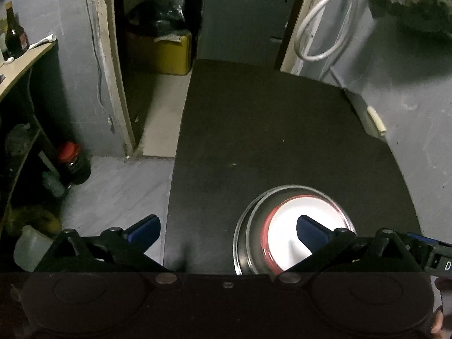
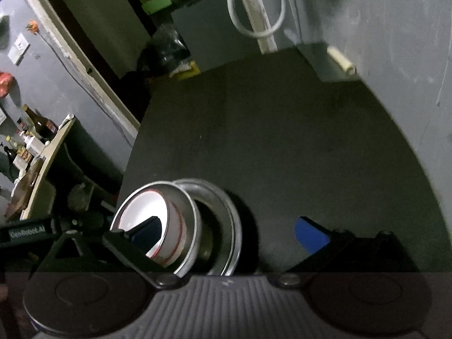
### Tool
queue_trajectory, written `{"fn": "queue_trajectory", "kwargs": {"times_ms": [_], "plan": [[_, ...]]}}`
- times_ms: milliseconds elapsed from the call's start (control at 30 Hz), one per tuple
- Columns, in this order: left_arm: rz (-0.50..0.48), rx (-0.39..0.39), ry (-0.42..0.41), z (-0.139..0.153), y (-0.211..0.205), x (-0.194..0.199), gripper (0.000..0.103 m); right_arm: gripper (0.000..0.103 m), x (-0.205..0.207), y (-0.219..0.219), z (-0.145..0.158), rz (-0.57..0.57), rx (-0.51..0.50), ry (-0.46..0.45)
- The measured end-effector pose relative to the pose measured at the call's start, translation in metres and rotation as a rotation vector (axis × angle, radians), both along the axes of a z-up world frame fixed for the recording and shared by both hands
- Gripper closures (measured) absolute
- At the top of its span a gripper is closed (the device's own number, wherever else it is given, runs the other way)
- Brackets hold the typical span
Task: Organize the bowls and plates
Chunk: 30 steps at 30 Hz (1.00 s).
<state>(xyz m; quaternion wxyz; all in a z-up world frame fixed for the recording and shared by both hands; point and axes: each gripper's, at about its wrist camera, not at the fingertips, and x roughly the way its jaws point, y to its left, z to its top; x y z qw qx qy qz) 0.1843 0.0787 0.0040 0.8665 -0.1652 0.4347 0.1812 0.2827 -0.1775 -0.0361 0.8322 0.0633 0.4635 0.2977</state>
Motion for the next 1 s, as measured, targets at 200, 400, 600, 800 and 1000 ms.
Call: {"fn": "queue_trajectory", "kwargs": {"times_ms": [200,400,600,800,1000], "plan": [[0.016,0.011,-0.097,0.003,-0.003,-0.012,0.001,0.000,-0.012,-0.004,0.006,0.005,0.022,-0.129],[0.014,0.053,-0.309,0.015,-0.011,-0.029,0.001,0.000,-0.022,-0.002,0.011,0.019,0.043,-0.217],[-0.008,0.187,-0.466,0.032,-0.021,-0.032,0.001,0.000,-0.029,-0.003,0.019,0.013,0.065,-0.302],[-0.053,0.328,-0.524,0.038,-0.037,-0.033,0.001,0.000,-0.035,-0.004,0.025,0.007,0.079,-0.353],[0.002,0.424,-0.456,0.032,-0.047,-0.041,0.001,0.000,-0.046,-0.002,0.034,-0.016,0.051,-0.437]]}}
